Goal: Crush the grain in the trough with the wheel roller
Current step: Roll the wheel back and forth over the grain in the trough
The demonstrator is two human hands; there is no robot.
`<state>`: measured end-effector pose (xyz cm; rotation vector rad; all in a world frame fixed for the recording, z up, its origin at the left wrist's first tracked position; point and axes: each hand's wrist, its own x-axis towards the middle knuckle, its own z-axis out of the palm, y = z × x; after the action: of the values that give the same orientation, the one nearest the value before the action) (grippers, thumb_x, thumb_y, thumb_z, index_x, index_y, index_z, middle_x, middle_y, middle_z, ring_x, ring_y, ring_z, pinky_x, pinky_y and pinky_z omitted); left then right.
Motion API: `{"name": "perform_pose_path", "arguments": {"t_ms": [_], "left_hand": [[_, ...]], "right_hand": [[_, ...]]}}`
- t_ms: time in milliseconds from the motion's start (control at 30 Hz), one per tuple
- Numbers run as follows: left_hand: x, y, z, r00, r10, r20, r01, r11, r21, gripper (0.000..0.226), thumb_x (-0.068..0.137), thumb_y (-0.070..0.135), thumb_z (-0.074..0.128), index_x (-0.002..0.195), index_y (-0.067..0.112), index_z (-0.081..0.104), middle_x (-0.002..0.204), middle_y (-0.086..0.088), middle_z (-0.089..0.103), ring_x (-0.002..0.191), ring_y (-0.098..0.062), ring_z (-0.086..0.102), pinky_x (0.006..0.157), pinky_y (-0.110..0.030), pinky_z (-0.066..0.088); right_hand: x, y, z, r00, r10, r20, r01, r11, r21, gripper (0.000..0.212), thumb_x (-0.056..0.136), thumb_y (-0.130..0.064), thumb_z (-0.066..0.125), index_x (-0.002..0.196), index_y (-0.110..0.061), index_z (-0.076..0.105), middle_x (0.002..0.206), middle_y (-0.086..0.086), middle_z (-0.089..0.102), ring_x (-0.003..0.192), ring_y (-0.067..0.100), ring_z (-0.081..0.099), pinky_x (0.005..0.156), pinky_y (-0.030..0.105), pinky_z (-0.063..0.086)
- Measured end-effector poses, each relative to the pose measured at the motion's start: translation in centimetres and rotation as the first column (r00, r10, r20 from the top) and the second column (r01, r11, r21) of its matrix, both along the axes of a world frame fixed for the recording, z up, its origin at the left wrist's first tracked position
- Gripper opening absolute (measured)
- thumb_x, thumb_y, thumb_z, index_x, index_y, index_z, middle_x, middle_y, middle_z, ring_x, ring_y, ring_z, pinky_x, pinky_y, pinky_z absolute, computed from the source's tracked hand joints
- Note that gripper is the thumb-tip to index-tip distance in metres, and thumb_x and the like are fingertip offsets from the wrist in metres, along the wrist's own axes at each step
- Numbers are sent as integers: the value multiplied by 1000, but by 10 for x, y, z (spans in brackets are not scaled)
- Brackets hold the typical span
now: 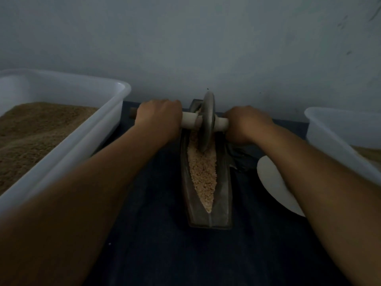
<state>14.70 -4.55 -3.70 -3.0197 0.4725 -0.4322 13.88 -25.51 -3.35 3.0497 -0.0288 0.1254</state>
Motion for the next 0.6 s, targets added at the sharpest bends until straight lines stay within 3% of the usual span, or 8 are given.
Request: {"name": "perform_pose_path", "arguments": {"t_ms": [100,233,367,600], "left_hand": [[-11,1,-4,999,19,37,-20,1000,19,31,90,25,65,116,14,54,110,-10,63,98,-29,62,69,-36,39],[-36,8,-7,999,33,19,-33,999,16,33,87,30,68,113,17,53,103,-6,63,91,-25,61,67,-34,39],[-67,17,-14,993,-11,118,7,999,32,34,84,36,70,106,19,49,97,-1,63,80,-18,58,64,-31,36],[-102,28,-16,958,-117,261,125,992,-12,29,80,35,71,97,25,50,92,5,62,79,-14,56,66,-28,31]], "right_hand": [[-10,2,-4,998,22,57,-20,999,-49,22,84,-37,66,104,-28,66,101,2,66,69,18,52,50,22,29],[-45,6,-10,975,87,205,-78,996,-52,24,77,-35,69,100,-30,63,96,3,66,85,27,63,58,27,32],[-84,11,-19,934,155,321,-128,986,-103,25,78,-37,69,98,-27,57,87,-1,65,79,26,62,58,30,26],[-139,12,-20,898,218,382,-232,973,-9,15,82,-24,70,89,-17,58,81,2,63,69,23,58,62,31,31]]}}
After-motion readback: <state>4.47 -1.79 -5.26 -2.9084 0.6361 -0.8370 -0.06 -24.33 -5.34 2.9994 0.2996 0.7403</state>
